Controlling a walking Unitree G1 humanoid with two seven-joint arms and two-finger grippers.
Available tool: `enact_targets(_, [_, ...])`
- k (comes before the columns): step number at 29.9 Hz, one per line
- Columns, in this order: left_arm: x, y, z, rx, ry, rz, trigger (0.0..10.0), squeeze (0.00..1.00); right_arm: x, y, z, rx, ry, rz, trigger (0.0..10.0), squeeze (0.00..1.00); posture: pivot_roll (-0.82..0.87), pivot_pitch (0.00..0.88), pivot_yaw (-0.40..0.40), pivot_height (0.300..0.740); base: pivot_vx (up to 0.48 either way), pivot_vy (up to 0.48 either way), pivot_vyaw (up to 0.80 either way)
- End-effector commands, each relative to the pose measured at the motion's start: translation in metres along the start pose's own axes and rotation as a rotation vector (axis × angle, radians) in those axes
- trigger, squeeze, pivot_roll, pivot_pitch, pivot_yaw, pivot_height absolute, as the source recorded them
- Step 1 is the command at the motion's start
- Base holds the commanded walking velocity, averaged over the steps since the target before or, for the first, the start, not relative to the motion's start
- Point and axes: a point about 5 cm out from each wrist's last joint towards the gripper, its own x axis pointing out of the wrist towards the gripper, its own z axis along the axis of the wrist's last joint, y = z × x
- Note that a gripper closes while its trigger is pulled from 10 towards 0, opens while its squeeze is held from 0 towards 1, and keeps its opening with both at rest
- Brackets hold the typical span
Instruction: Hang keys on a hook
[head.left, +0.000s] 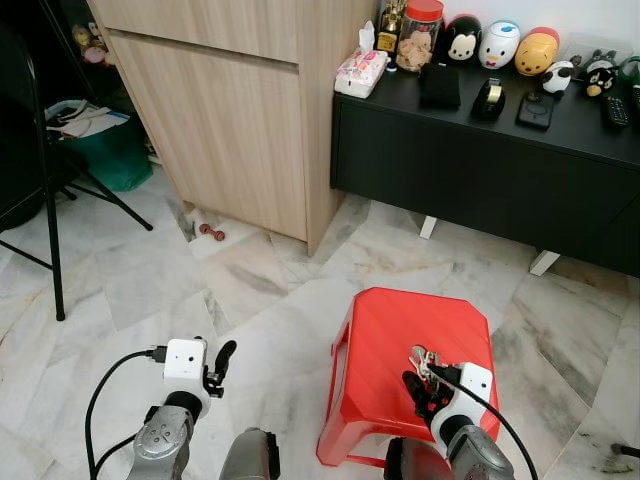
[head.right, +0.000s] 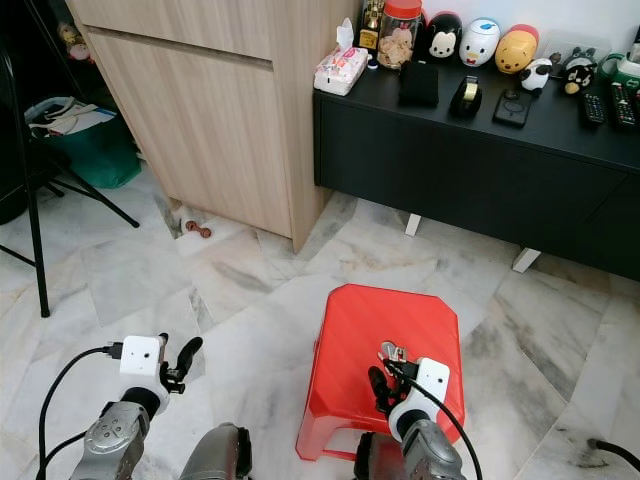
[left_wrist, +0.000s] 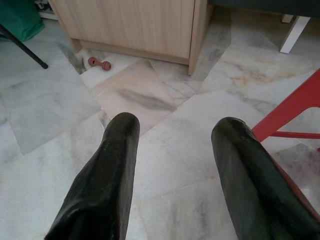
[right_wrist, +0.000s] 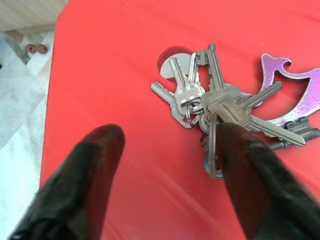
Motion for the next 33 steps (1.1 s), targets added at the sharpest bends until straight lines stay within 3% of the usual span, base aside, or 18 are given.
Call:
enact_targets(1, [-0.0024,0.0020,-0.0052,0.004,0.028,0.006,10.0,0.00,-0.0033,-0.0041,-0.0079,-0.014,0.036,-0.018,1.1,0.00,0.19,0.156,-0.019,0.638,0.000,0.000,0.00])
enact_targets(2, [-0.0024,0.0020,-0.0053,0.004,0.029,0.006,10.0,0.00,-0.0034,-0.0041,-0.0086,-0.018,0.040,-0.017,0.0,0.00,0.19,0.156,-0.019,0.638,0.000,0.000,0.00])
enact_targets(33, [0.0025,-0.0006,-0.0044,-0.009,0.038,0.016,10.0,0.00,-0.0023,-0.0027,-0.0087,-0.055,0.064,-0.015,0.0,0.00,0.19,0.137,-0.033,0.638,0.000,0.000,0.00])
